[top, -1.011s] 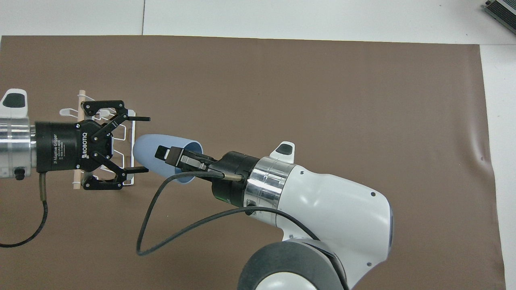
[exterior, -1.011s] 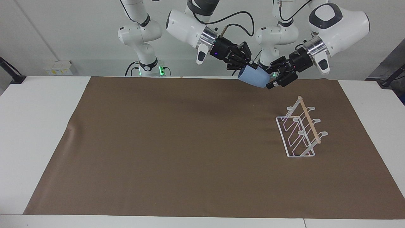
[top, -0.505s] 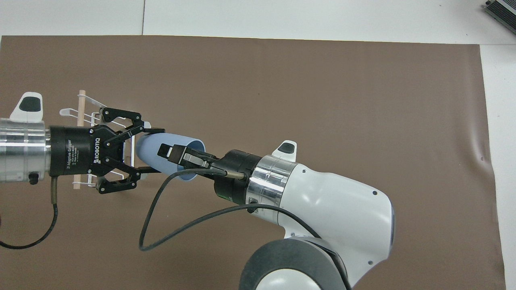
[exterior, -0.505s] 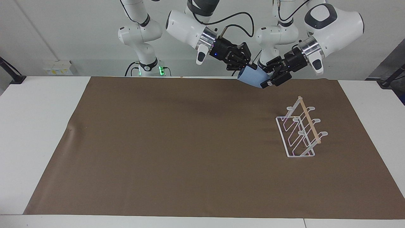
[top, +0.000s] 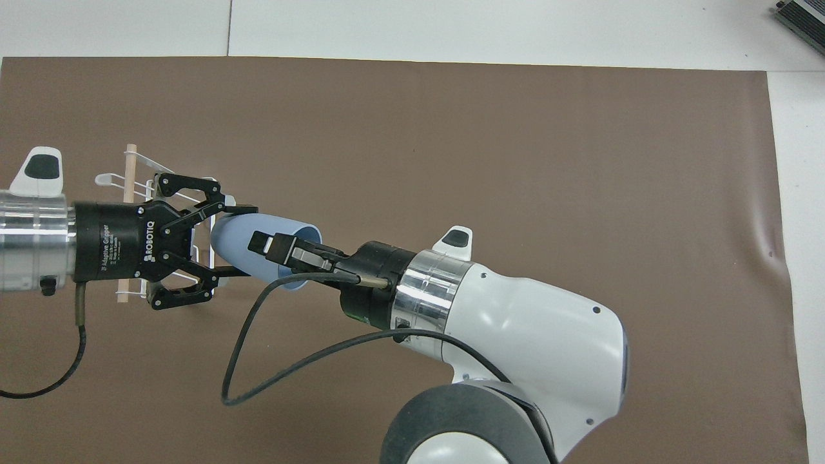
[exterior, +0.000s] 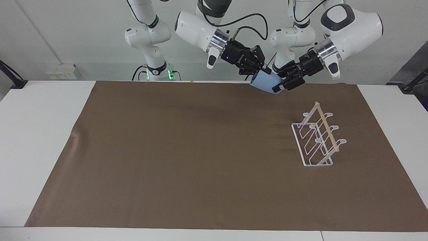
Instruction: Hang cup on cup holder
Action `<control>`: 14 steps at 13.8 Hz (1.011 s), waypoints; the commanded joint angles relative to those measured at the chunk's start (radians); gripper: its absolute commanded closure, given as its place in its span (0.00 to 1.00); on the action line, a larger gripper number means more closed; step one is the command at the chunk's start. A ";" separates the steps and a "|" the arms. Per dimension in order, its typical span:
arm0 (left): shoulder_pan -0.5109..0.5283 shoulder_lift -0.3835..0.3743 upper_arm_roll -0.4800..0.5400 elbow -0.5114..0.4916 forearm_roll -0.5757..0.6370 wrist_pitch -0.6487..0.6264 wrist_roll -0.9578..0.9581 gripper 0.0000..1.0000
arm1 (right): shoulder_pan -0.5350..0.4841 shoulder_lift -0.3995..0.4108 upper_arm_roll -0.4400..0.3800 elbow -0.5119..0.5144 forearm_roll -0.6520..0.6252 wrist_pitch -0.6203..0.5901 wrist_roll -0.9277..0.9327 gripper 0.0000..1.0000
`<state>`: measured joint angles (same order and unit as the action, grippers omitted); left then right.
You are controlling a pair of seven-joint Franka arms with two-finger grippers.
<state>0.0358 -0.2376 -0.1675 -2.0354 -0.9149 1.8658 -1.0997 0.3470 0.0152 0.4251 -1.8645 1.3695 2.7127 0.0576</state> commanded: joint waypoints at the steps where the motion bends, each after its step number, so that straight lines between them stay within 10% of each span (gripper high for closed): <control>1: 0.013 -0.020 0.000 -0.011 0.051 -0.005 0.020 1.00 | -0.013 -0.011 0.007 -0.015 0.025 0.002 0.011 0.34; 8: 0.009 0.021 -0.001 0.078 0.396 0.073 -0.031 1.00 | -0.020 -0.020 0.001 -0.047 -0.021 -0.001 0.007 0.06; 14: -0.051 0.058 -0.015 0.107 0.902 0.271 -0.178 1.00 | -0.126 -0.026 0.000 -0.068 -0.454 -0.176 -0.048 0.06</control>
<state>0.0039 -0.1963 -0.1862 -1.9475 -0.1254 2.0901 -1.2460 0.2921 0.0135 0.4203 -1.9148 1.0450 2.6389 0.0496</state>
